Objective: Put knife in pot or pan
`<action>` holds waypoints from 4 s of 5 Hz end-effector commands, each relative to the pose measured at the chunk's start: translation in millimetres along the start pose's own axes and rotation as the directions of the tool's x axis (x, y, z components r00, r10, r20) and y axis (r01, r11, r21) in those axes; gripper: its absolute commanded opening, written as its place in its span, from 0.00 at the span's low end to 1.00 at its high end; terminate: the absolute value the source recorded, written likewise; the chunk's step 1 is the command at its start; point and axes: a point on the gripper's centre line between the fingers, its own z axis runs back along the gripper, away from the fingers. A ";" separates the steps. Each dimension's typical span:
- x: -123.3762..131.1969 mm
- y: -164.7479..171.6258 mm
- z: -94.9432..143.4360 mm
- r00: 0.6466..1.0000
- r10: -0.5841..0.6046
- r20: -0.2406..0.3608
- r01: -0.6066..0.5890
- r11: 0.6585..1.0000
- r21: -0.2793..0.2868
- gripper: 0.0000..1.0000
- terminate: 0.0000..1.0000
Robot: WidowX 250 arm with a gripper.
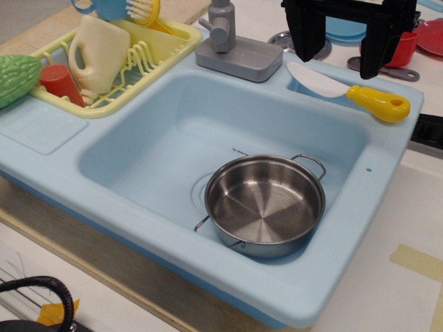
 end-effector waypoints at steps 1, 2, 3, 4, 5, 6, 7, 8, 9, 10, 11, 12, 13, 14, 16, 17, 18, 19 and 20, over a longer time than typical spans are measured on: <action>0.0 0.0 0.0 1.000 0.000 0.000 0.000 1.000 0.000 1.00 0.00; 12.3 -1.8 -4.8 0.989 0.148 -0.011 -0.148 0.989 -0.005 1.00 0.00; 25.6 -6.4 -7.8 0.954 0.298 -0.019 -0.299 0.954 -0.011 1.00 0.00; 34.9 -11.4 -11.7 0.909 0.417 -0.014 -0.418 0.908 -0.018 1.00 0.00; 33.2 -11.8 -17.8 0.876 0.482 -0.014 -0.482 0.875 -0.038 1.00 0.00; 31.5 -12.5 -23.7 0.854 0.519 -0.035 -0.520 0.853 -0.037 1.00 0.00; 32.1 -13.5 -32.3 0.833 0.550 -0.064 -0.552 0.834 -0.026 1.00 0.00; 38.8 -15.5 -40.2 0.815 0.573 -0.085 -0.576 0.817 -0.013 1.00 0.00; 45.9 -15.8 -44.5 0.803 0.589 -0.093 -0.592 0.806 -0.007 1.00 0.00; 44.5 -15.9 -51.1 0.787 0.604 -0.130 -0.609 0.793 0.002 1.00 0.00; 37.6 -17.8 -53.0 0.780 0.611 -0.138 -0.615 0.788 0.014 1.00 0.00; 31.4 -19.4 -59.5 0.766 0.621 -0.164 -0.627 0.779 0.021 0.00 0.00; 26.7 -21.1 -56.5 0.754 0.634 -0.174 -0.639 0.769 0.033 1.00 0.00; 18.4 -21.4 -40.8 0.740 0.657 -0.144 -0.656 0.753 0.060 0.00 0.00; -17.0 -23.6 -6.8 0.710 0.701 -0.070 -0.691 0.712 0.126 0.00 0.00; -38.2 -24.9 -7.3 0.778 0.629 0.012 -0.627 0.773 0.097 0.00 0.00; -57.5 -17.7 -18.7 0.891 0.450 0.052 -0.453 0.887 0.090 0.00 0.00; -65.3 -6.0 -28.7 0.941 0.338 0.024 -0.339 0.936 0.093 0.00 0.00; -76.0 9.9 -37.1 0.965 0.263 0.018 -0.263 0.960 0.092 0.00 0.00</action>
